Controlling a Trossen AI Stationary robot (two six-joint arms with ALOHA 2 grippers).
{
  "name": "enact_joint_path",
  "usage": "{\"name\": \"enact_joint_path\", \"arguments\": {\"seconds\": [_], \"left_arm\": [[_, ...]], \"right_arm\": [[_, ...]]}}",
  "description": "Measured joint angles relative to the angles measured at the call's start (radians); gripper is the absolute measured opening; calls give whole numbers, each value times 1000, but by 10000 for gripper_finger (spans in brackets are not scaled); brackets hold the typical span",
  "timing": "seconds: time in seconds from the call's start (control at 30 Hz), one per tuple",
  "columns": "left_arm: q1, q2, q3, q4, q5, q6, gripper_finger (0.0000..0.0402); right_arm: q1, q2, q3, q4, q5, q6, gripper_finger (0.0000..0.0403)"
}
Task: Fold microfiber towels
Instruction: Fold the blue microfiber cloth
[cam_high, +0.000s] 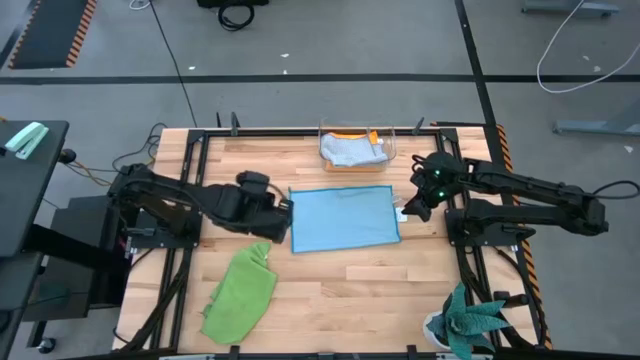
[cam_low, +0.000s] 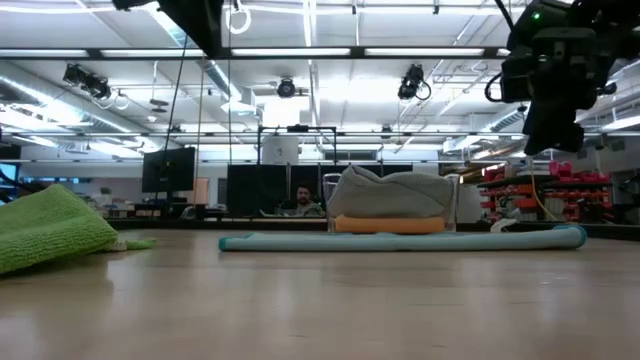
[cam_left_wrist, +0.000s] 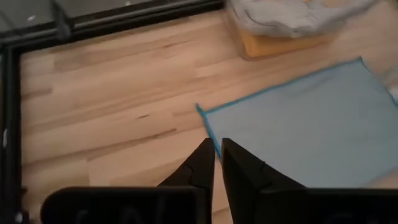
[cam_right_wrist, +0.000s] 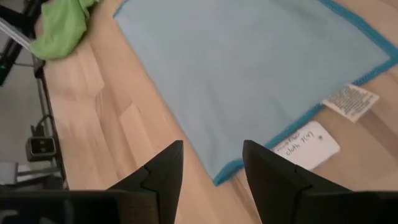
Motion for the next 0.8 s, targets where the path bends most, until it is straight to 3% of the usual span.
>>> {"name": "enact_joint_path", "arguments": {"seconds": [0.1,0.37,0.53,0.8], "left_arm": [[-33,3,0,-44,-12,-125,29],[-32,19,0,-50,-41,-153,8],[-30,28,-61,11,-31,-284,7],[-20,32,-212,165,161,-349,29]], "right_arm": [[0,-18,0,-11,0,-22,174],[0,-30,0,0,0,-71,172],[0,-29,0,0,0,-117,172],[0,-29,0,0,0,-126,172]]}}
